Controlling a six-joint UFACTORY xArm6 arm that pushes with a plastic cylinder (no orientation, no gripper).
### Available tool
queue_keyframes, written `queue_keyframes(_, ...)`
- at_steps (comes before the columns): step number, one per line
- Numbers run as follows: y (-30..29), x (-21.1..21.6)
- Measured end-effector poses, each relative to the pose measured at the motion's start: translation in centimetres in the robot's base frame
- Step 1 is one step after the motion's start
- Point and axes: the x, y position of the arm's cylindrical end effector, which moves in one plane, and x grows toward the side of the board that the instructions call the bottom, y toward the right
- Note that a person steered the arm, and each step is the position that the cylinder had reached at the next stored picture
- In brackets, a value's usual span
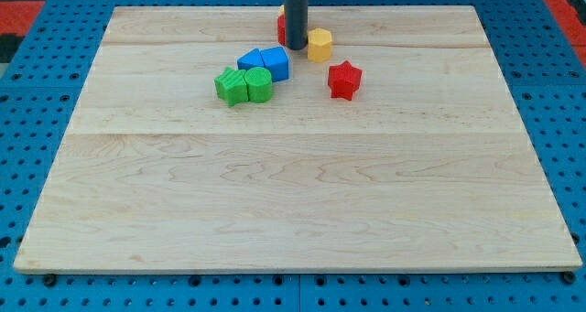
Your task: Push the yellow hexagon to the left side of the board
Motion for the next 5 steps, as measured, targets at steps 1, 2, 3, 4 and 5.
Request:
queue_keyframes(1, 0.0, -1.0)
queue_keyframes(2, 0.0, -1.4)
queue_keyframes(3, 1.3, -0.4)
queue_keyframes(4, 8.4, -4.2)
queue_keyframes(5, 10.9, -7.3)
